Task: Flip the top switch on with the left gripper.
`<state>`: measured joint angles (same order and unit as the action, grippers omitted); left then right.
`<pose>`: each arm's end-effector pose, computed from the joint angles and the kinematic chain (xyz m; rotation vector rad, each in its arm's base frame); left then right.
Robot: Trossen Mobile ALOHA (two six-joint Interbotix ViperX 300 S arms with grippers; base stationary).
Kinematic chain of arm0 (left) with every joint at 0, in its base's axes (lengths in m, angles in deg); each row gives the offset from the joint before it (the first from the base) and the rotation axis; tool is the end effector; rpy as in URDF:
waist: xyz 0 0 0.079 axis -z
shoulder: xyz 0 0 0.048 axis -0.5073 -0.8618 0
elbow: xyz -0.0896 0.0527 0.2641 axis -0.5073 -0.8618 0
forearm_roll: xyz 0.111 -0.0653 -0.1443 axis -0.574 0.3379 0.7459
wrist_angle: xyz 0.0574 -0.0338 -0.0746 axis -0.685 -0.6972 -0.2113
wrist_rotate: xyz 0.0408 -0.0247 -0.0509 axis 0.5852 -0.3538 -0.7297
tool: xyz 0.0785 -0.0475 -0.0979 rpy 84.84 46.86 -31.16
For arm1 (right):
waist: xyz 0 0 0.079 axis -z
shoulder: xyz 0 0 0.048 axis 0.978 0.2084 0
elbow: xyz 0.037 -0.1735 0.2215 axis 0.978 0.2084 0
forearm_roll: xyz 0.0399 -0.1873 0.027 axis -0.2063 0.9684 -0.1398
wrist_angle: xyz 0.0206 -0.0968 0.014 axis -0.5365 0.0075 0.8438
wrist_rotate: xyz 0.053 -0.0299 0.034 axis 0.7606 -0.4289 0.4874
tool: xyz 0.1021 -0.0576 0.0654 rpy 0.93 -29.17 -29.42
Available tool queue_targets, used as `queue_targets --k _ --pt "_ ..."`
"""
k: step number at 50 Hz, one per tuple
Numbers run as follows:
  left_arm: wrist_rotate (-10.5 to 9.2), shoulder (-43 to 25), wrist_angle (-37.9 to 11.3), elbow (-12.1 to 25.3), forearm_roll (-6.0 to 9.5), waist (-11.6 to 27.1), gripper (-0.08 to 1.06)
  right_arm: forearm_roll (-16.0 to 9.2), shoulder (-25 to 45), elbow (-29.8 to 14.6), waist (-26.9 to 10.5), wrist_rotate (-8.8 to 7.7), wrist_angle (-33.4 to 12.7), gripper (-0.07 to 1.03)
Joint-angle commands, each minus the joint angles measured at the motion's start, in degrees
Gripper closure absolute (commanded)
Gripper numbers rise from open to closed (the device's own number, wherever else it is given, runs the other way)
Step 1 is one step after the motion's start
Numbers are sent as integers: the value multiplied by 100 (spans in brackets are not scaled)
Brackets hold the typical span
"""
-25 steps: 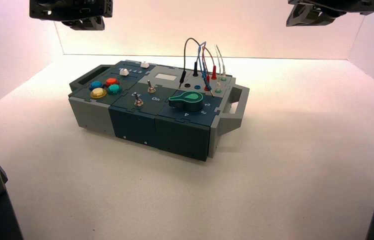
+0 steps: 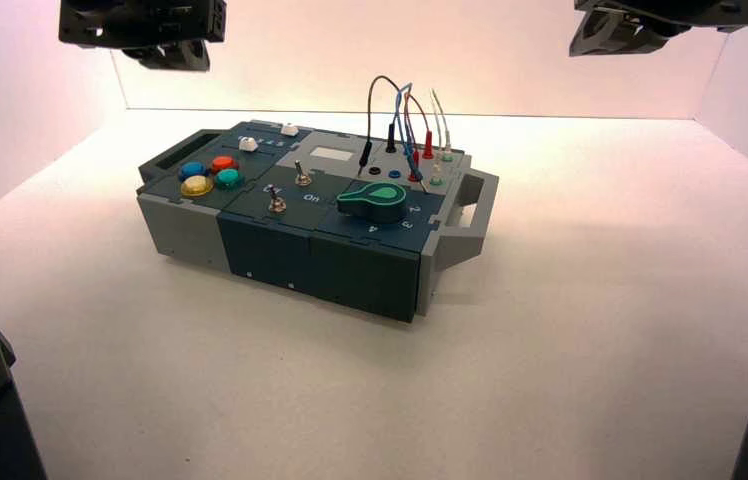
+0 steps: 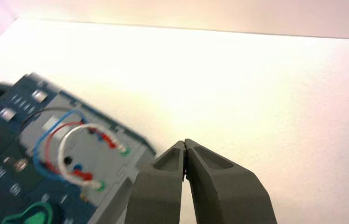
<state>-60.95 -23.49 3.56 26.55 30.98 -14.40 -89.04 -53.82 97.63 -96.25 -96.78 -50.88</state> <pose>0.3588 -0.0995 0.0707 -0.0038 0.7099 -0.2107 0.3111 0.1040 0.1084 0.0653 0.6543 0.2589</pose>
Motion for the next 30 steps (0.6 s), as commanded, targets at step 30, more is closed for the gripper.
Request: queue_targets --k 30 --pt "-18 158 -1617 536 9 527 100 0 290 -202 -510 9 -53 99"
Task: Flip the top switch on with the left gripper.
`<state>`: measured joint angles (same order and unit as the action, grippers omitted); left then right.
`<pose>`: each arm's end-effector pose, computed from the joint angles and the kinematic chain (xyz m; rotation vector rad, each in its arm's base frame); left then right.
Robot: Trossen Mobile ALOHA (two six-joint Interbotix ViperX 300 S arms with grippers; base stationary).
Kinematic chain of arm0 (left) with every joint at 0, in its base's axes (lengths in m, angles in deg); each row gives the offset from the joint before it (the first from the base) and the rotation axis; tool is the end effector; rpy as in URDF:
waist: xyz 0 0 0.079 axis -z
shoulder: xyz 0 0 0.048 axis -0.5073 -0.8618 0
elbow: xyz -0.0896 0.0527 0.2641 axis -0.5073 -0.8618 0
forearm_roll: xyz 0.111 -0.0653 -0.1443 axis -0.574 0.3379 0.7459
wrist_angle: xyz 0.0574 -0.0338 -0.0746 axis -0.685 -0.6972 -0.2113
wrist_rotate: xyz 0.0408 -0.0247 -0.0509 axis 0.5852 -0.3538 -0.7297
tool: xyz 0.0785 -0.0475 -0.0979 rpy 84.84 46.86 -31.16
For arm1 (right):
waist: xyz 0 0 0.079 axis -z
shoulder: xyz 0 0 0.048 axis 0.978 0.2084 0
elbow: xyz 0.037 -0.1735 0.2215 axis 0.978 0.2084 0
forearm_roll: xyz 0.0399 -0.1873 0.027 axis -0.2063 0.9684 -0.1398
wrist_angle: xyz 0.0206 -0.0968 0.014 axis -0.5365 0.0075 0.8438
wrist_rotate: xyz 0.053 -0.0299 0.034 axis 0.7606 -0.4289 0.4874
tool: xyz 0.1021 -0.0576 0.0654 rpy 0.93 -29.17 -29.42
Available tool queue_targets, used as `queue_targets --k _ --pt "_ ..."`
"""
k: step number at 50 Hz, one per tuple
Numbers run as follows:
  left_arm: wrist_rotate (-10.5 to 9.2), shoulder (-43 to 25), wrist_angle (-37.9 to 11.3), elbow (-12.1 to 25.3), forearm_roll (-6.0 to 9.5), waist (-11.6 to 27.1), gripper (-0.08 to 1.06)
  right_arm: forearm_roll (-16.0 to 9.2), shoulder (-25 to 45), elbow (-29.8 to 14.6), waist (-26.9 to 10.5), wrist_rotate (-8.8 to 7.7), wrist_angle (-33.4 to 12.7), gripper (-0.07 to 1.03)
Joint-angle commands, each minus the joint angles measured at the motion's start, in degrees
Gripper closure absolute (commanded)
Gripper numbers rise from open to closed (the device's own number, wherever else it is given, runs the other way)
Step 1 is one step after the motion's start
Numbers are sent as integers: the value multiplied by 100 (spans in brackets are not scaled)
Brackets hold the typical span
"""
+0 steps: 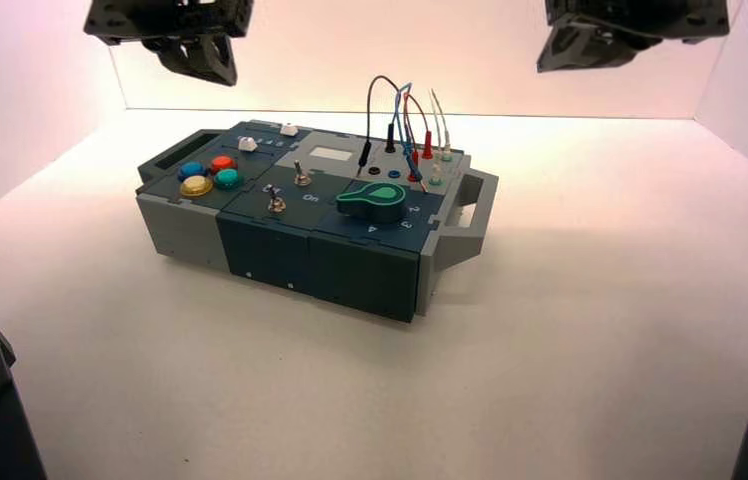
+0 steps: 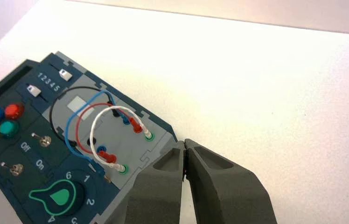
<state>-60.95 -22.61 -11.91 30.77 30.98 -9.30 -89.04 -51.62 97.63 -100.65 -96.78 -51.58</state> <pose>0.3330 -0.1377 0.0651 0.0423 0.8907 -0.3328 0.2996 0.1279 0.0942 0.0317 0.7064 0.3325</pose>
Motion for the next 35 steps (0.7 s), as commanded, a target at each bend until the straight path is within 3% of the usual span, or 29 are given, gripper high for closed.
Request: queue_targets --k 1,16,35 --pt "-26 62 -88 114 9 18 100 0 88 -211 -88 9 9 98" --pt "-44 -193 -308 229 70 53 100 26 694 -510 -615 -18 -26 98" --pt "-35 -782 -527 642 79 580 100 35 967 -659 -624 -18 -193 99"
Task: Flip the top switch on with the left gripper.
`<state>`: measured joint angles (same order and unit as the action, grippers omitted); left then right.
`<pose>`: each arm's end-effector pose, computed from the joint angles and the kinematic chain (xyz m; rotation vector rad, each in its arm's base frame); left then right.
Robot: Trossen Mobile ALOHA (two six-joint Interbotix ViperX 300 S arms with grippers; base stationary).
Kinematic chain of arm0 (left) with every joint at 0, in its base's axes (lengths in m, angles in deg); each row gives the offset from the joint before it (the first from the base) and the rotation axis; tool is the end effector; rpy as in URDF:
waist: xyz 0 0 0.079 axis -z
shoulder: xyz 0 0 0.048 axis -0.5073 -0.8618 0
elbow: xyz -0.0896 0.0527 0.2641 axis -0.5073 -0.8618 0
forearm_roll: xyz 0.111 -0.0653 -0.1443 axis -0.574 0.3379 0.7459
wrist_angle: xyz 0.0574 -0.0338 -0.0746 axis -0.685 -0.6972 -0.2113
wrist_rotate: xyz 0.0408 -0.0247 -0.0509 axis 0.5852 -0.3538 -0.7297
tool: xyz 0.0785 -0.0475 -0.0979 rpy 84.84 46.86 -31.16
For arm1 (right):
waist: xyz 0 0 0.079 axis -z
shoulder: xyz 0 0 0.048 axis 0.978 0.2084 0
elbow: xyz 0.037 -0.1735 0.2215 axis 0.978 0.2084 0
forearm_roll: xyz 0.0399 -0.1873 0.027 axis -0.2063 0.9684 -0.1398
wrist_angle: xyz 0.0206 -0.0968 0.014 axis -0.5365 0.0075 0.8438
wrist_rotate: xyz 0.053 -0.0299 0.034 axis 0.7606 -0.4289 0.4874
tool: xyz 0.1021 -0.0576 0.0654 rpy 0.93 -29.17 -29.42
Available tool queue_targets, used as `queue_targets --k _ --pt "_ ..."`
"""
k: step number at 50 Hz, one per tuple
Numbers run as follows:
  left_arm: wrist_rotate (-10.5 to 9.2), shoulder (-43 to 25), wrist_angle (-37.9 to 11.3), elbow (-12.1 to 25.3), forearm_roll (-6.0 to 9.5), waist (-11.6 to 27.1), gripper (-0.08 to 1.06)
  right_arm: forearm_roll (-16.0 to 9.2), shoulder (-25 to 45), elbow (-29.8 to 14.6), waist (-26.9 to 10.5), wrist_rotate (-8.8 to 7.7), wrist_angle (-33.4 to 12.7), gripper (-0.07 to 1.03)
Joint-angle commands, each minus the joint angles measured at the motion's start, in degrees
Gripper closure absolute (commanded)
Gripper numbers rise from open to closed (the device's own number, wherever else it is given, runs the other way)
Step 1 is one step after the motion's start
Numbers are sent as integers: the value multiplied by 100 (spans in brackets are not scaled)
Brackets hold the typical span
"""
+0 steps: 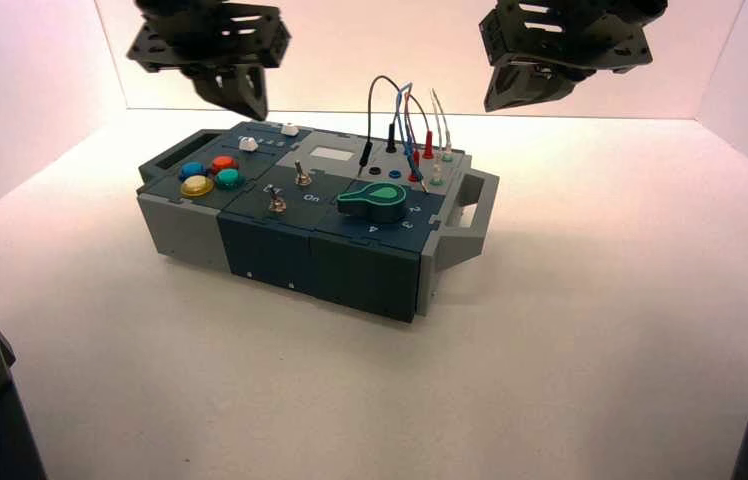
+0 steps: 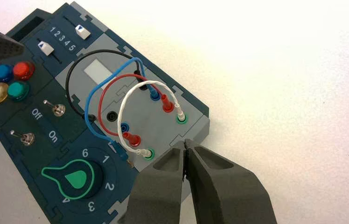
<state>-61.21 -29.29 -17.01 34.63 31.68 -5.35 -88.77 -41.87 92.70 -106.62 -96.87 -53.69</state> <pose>0.3217 -0.1647 0.0357 0.0811 1.0298 -0.3925 0.2967 0.1692 0.0648 -0.0354 0.8241 0.4349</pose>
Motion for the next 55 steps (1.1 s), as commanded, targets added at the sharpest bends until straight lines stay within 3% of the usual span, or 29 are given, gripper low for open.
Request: queue_targets --k 1,28,55 --pt "-18 -167 -53 290 9 202 100 9 9 -167 -26 -9 18 99" --pt "-18 -396 -220 422 9 202 100 9 176 -255 -26 -9 -202 99" --pt "-18 -62 -519 114 26 202 100 70 501 -492 -26 -9 -642 98"
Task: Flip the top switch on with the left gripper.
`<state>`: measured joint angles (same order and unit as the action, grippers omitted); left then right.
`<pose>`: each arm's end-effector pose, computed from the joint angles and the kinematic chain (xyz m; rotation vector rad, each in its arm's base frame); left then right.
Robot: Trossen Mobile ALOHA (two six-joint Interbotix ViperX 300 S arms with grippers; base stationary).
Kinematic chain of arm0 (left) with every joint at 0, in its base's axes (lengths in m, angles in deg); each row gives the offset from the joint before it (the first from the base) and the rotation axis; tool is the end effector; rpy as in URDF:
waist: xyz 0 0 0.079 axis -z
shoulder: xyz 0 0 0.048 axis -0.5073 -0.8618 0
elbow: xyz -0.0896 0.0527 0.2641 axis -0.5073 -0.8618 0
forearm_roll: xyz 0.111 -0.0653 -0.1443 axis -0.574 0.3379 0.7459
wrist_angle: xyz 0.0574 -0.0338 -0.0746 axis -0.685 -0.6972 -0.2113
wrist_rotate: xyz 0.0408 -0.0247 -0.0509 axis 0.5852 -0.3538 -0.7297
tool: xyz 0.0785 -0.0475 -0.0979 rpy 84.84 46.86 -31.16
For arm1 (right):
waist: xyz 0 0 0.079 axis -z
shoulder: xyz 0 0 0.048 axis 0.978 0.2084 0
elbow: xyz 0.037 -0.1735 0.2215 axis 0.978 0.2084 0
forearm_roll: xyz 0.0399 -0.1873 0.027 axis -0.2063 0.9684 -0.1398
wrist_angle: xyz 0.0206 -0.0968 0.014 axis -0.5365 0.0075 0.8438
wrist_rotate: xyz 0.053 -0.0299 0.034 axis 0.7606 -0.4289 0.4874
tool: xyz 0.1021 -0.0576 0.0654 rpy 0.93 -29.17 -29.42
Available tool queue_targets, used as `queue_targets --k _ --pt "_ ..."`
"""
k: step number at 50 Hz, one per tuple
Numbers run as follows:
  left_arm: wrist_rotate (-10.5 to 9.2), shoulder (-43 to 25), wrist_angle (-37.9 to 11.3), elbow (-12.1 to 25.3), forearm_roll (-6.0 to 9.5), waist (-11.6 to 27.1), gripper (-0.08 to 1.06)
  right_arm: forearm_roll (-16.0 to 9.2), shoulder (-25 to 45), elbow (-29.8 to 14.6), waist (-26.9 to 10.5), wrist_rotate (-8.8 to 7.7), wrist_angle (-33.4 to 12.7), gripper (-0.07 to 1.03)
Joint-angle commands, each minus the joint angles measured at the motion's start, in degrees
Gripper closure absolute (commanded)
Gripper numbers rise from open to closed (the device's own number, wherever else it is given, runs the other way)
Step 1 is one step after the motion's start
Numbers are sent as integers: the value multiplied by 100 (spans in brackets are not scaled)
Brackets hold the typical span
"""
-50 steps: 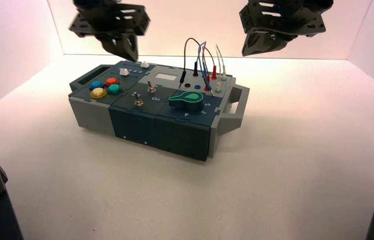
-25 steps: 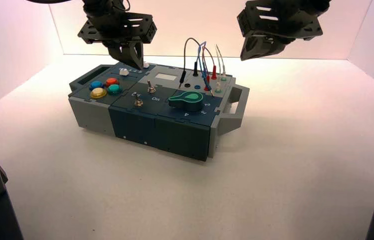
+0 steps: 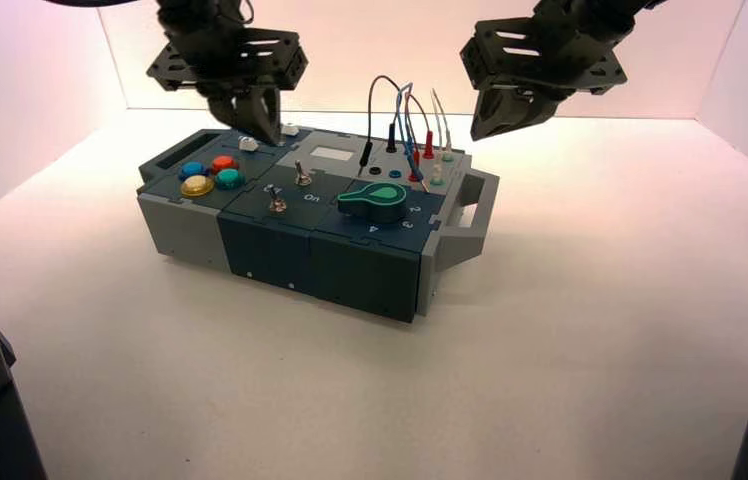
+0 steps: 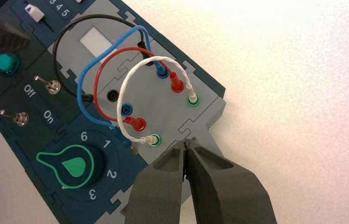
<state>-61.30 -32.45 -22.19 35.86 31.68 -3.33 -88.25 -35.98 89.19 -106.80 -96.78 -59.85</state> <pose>0.3019 -0.1734 0.0145 0.1208 1.1521 -0.4247 0.2904 0.1792 0.0388 -0.0604 0.9641 0.4701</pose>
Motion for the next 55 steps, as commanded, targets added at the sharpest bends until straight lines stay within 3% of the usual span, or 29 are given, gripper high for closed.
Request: queue_targets --k 1,12,32,55 --pt "-9 264 -9 -18 26 0 101 18 -88 -141 -9 -18 -35 99" --pt "-18 466 -18 -97 53 0 100 18 -88 -141 -9 -18 -132 99" --pt "-9 -9 44 70 70 9 100 18 255 -264 -9 -18 -308 99" --pt "-18 9 105 62 70 26 101 26 694 -475 -9 -18 -519 99"
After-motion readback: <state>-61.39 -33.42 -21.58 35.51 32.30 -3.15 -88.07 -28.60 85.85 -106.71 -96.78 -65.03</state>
